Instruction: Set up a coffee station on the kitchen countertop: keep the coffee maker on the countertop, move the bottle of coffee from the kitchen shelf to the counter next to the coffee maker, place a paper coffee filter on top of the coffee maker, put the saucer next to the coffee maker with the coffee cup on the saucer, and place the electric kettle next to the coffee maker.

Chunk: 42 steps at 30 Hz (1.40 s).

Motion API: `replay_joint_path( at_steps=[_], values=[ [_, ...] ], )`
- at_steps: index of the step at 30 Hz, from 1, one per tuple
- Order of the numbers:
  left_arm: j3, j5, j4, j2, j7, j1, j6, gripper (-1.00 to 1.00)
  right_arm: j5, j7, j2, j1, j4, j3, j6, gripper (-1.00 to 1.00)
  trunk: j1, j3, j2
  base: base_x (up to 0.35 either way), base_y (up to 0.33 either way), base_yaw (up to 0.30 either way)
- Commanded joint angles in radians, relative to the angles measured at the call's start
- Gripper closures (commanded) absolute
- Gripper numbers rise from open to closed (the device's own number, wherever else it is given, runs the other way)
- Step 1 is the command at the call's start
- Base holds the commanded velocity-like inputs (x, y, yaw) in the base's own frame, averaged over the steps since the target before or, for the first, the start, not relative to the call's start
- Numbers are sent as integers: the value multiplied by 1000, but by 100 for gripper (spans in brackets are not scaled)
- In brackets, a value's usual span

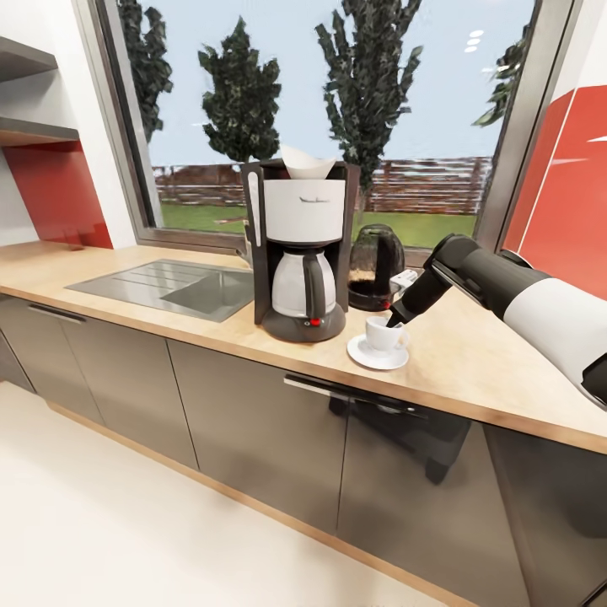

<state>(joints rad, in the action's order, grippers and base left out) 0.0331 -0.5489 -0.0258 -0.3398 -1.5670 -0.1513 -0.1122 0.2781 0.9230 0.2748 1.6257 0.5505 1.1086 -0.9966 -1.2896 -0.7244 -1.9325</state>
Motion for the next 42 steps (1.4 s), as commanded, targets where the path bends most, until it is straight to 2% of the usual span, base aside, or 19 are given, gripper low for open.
replay_joint_path(
  at_steps=[1,26,27,42],
  values=[
    [4,-2,0,0,-4,-1,-11,-100,10,-3,1,2,2,7,-5,100,0,-1,-1,0,0,0],
    [4,-3,0,-1,-4,-1,-11,-100,10,-3,1,2,3,7,-6,100,0,-5,-1,0,0,0],
    [4,-3,0,-1,-4,-1,-11,-100,10,-3,1,2,3,7,-7,-100,0,-5,-1,0,0,0],
    [4,-3,0,-1,-4,-1,-11,-100,12,0,1,2,4,7,-7,-100,0,-5,-1,0,0,0]
  ],
)
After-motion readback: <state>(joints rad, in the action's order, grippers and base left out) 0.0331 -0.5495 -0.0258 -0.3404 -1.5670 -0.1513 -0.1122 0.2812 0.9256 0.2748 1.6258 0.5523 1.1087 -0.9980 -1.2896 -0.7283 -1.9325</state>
